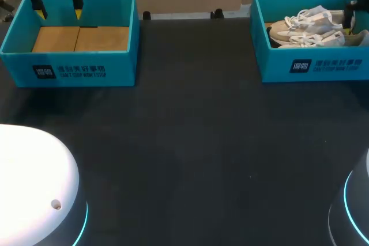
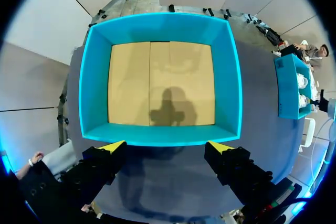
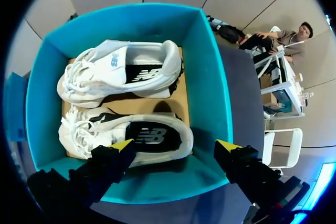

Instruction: Take the shoe out of the shoebox, open the shoe tongue, remove and reinsert the insole, then place the shoe into the shoebox

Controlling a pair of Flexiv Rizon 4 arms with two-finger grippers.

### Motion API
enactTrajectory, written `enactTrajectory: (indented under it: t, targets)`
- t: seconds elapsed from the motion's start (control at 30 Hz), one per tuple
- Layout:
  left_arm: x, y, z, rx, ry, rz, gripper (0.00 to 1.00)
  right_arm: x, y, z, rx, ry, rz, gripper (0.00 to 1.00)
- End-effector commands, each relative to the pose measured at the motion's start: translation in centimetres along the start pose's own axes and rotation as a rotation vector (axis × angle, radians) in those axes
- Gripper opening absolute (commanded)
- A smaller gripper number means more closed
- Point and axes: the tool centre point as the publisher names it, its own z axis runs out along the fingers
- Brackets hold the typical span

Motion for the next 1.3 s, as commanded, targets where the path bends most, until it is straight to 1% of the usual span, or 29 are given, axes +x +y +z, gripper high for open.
enactTrajectory:
  t: [0.03,0.1,0.13,0.17,0.2,0.3,0.33,0.37,0.5,0.57,0.67,0.7,0.8,0.83,0.87,0.97,1.0,1.03,1.1,1.13,1.2,1.27,1.3]
  targets:
    - [0.0,0.0,0.0,0.000,0.000,0.000,1.00,-0.2,-0.1,1.0,0.005,0.001,-0.006,0.94]
    - [0.0,0.0,0.0,0.000,0.000,0.000,1.00,-0.4,-0.3,1.5,0.011,-0.001,-0.011,0.90]
    - [0.0,0.0,0.0,0.000,0.000,0.000,1.00,-0.6,-0.3,1.7,0.016,-0.003,-0.012,0.79]
    - [0.0,0.0,0.0,0.000,0.000,0.000,1.00,-0.6,-0.3,1.8,0.017,-0.004,-0.012,0.78]
    - [0.0,0.0,0.0,0.000,0.000,0.000,1.00,-0.7,-0.3,1.9,0.019,-0.003,-0.013,0.75]
    - [0.0,0.0,0.0,0.000,0.000,0.000,1.00,-0.9,-0.2,2.2,0.024,-0.006,-0.002,0.75]
    - [0.0,0.0,0.0,0.000,0.000,0.000,1.00,-1.0,-0.2,2.2,0.024,-0.003,0.001,0.71]
    - [0.0,0.0,0.0,0.000,0.000,0.000,1.00,-1.1,-0.1,2.3,0.024,-0.003,0.003,0.65]
    - [0.0,0.0,0.0,0.000,0.000,0.000,1.00,-1.2,0.2,2.9,0.031,0.000,0.006,0.67]
    - [0.0,0.0,0.0,0.000,0.000,0.000,1.00,-1.1,0.5,3.2,0.037,-0.001,0.004,0.66]
    - [0.0,0.0,0.0,0.000,0.000,0.000,1.00,-1.2,0.9,3.4,0.041,0.004,0.008,0.63]
    - [0.0,0.0,0.0,0.000,0.000,0.000,1.00,-1.2,1.0,3.5,0.044,0.007,0.016,0.60]
    - [0.0,0.0,0.0,0.000,0.000,0.000,1.00,-1.3,1.0,3.7,0.047,0.011,0.020,0.62]
    - [0.0,0.0,0.0,0.000,0.000,0.000,1.00,-1.3,1.0,3.8,0.049,0.012,0.017,0.55]
    - [0.0,0.0,0.0,0.000,0.000,0.000,1.00,-1.2,0.9,4.0,0.050,0.012,0.012,0.51]
    - [0.0,0.0,0.0,0.000,0.000,0.000,1.00,-1.2,0.6,4.2,0.052,0.013,0.008,0.53]
    - [0.0,0.0,0.0,0.000,0.000,0.000,1.00,-1.2,0.5,4.3,0.052,0.017,0.008,0.57]
    - [0.0,0.0,0.0,0.000,0.000,0.000,1.00,-1.1,0.4,4.5,0.052,0.017,0.007,0.58]
    - [0.0,0.0,0.0,0.000,0.000,0.000,1.00,-1.0,0.3,4.8,0.056,0.016,0.000,0.56]
    - [0.0,0.0,0.0,0.000,0.000,0.000,1.00,-1.0,0.2,5.0,0.058,0.008,-0.004,0.57]
    - [0.0,0.0,0.0,0.000,0.000,0.000,1.00,-1.0,0.2,5.4,0.059,-0.003,-0.009,0.53]
    - [0.0,0.0,0.0,0.000,0.000,0.000,1.00,-1.0,0.1,5.8,0.068,-0.022,-0.012,0.53]
    - [0.0,0.0,0.0,0.000,0.000,0.000,1.00,-1.0,0.1,6.0,0.070,-0.023,-0.011,0.52]
